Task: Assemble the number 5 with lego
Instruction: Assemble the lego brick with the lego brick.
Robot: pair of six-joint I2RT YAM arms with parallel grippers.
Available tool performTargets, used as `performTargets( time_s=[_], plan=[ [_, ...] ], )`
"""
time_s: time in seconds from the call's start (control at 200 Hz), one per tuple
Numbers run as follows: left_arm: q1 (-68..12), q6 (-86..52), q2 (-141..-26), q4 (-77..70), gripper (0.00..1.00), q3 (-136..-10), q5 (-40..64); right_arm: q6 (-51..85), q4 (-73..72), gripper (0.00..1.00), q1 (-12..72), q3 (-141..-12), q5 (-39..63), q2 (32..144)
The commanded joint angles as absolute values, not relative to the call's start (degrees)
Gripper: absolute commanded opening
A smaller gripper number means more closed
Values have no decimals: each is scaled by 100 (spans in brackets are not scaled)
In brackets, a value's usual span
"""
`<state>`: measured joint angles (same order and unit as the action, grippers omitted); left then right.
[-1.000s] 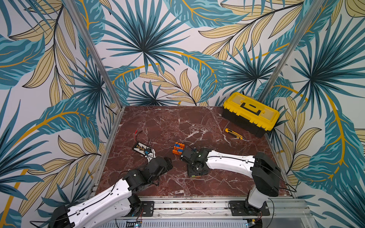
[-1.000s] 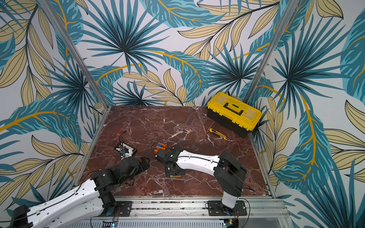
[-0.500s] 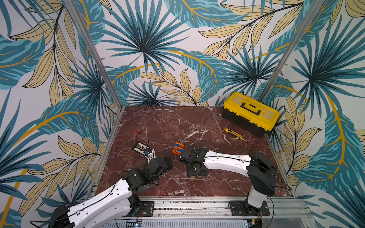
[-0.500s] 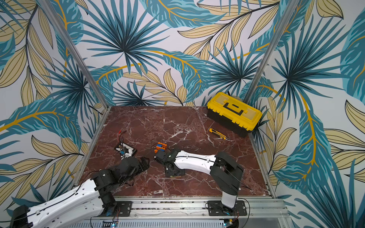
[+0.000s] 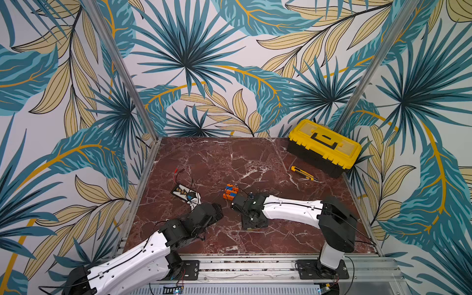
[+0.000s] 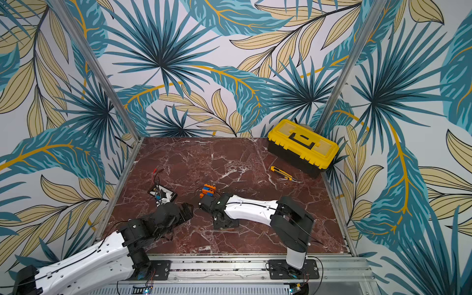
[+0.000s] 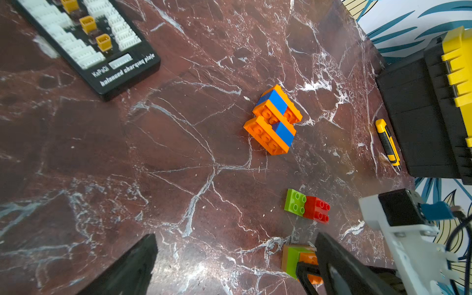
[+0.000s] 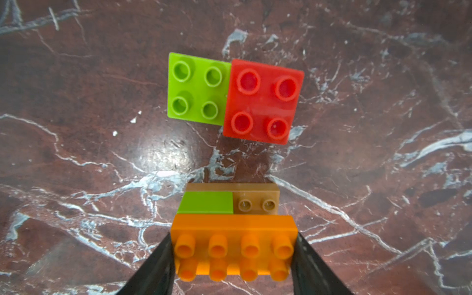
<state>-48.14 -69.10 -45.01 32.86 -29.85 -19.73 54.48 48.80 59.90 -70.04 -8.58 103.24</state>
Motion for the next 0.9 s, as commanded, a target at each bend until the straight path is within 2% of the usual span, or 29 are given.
performTargets(
  time_s=[0.0, 0.31, 0.541, 0.626, 0.771, 0.891],
  plan=[
    [-4782, -6952, -4522, 3318, 100, -2848, -2034, 5571, 5086, 58, 6018, -6720, -822, 10813],
    [-4764, -6952, -4587, 3296, 100, -2848, -1997, 5614, 4672, 58, 5999, -6366, -492, 10975],
    [-4756, -6917, -4583, 3297, 100, -2883, -1986, 5349, 5072, 76, 5925, -6779, -804, 10446],
    [-4755, -6900, -4585, 3292, 100, -2900, -1978, 5310, 5146, 85, 5894, -6867, -879, 10203],
    [-4751, -6763, -4618, 3155, 100, -2926, -1901, 5280, 5072, 90, 5877, -6841, -922, 9759],
    [-4746, -6590, -4712, 2896, 100, -2935, -1736, 5349, 4845, 89, 5840, -6574, -1026, 9451]
  ],
)
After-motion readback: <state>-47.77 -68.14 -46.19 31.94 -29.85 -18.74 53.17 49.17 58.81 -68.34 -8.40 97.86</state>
